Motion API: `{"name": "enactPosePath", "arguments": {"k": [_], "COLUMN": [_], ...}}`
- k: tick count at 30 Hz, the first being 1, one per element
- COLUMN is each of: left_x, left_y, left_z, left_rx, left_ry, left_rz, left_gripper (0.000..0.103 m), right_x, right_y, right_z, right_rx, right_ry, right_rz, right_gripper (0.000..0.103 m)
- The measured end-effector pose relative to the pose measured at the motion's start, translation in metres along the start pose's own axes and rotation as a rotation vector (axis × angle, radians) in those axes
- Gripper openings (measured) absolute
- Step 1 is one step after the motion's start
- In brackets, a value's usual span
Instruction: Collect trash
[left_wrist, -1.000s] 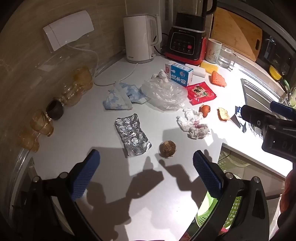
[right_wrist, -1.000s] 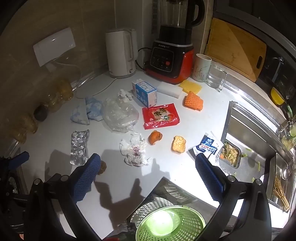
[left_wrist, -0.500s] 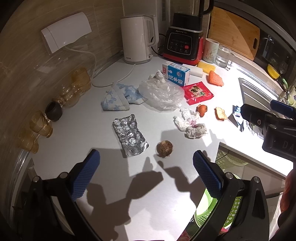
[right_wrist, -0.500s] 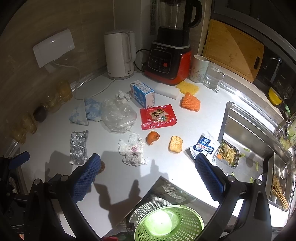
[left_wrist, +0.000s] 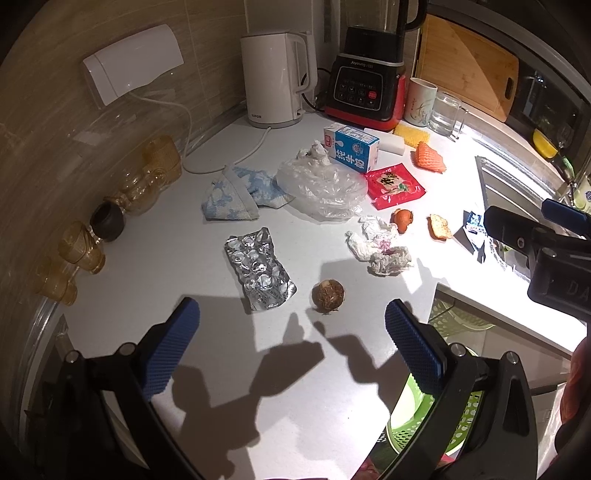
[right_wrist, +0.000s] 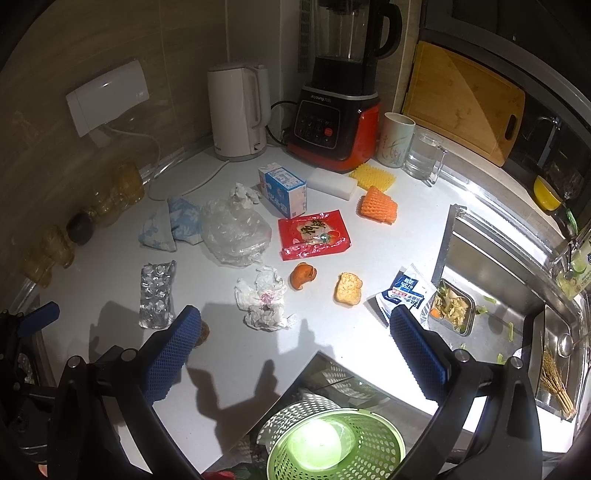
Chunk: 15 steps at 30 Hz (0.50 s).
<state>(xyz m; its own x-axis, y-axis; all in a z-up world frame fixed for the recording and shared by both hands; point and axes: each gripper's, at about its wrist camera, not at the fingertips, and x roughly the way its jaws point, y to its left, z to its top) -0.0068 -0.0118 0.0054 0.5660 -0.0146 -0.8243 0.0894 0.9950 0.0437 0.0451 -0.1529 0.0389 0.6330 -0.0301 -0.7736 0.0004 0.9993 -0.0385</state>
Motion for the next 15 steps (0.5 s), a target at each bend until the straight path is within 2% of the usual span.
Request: {"name": "enactPosePath", "arguments": {"k": [15], "left_x": [0.0005], "left_y": [-0.0002], "left_z": [-0.001], "left_rx": [-0.001], "left_ry": [0.003], "left_rz": [0.0], "left_gripper": [0.097], "right_x": [0.0017], "right_y": [-0.0005], "right_z": [-0.0013], "right_rx": [-0.002], "right_ry": [0.007], "right_rz": [-0.006], "right_gripper": [0.101]}}
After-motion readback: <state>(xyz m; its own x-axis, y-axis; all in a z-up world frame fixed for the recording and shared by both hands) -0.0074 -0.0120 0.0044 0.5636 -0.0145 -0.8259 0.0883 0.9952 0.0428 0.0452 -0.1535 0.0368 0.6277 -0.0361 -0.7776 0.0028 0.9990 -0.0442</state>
